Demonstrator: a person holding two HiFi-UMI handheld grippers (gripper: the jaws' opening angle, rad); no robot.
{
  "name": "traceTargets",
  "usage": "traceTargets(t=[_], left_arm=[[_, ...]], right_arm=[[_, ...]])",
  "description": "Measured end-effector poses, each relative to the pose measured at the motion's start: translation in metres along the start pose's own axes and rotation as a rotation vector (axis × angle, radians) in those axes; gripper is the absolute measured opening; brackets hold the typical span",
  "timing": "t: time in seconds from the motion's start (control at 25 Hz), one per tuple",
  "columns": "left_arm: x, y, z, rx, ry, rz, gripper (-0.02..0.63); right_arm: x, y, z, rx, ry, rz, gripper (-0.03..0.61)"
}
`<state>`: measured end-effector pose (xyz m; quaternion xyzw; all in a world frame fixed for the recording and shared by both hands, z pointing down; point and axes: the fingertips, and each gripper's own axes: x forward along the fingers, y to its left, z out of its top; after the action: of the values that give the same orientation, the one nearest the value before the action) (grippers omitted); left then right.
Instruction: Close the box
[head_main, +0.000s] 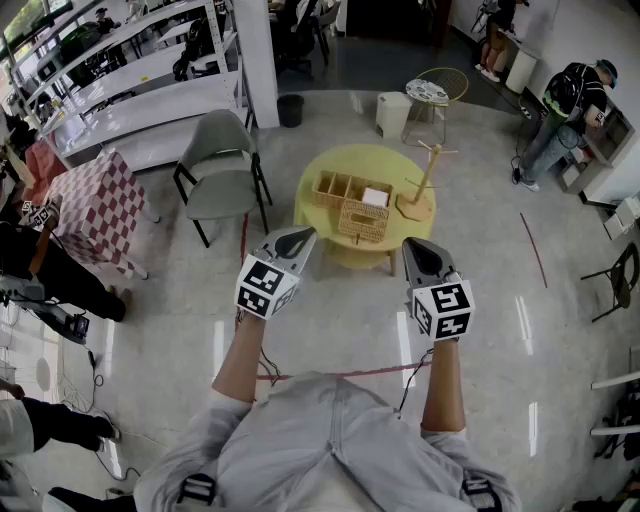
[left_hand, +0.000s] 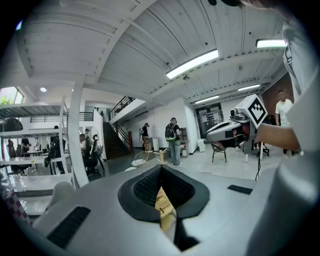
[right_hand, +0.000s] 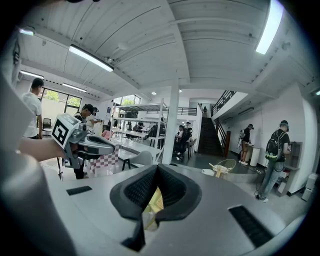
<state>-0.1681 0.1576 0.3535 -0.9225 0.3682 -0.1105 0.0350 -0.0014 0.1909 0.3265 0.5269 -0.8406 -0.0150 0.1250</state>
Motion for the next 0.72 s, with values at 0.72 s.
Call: traceTargets(t=[0.72], left_arm=[[0.014, -0.043, -0.003, -0.039, 0.016, 0.057, 0.029]], right_arm=[[-0.035, -0.042, -0.009, 0.072, -0.092, 0.038, 0.015]])
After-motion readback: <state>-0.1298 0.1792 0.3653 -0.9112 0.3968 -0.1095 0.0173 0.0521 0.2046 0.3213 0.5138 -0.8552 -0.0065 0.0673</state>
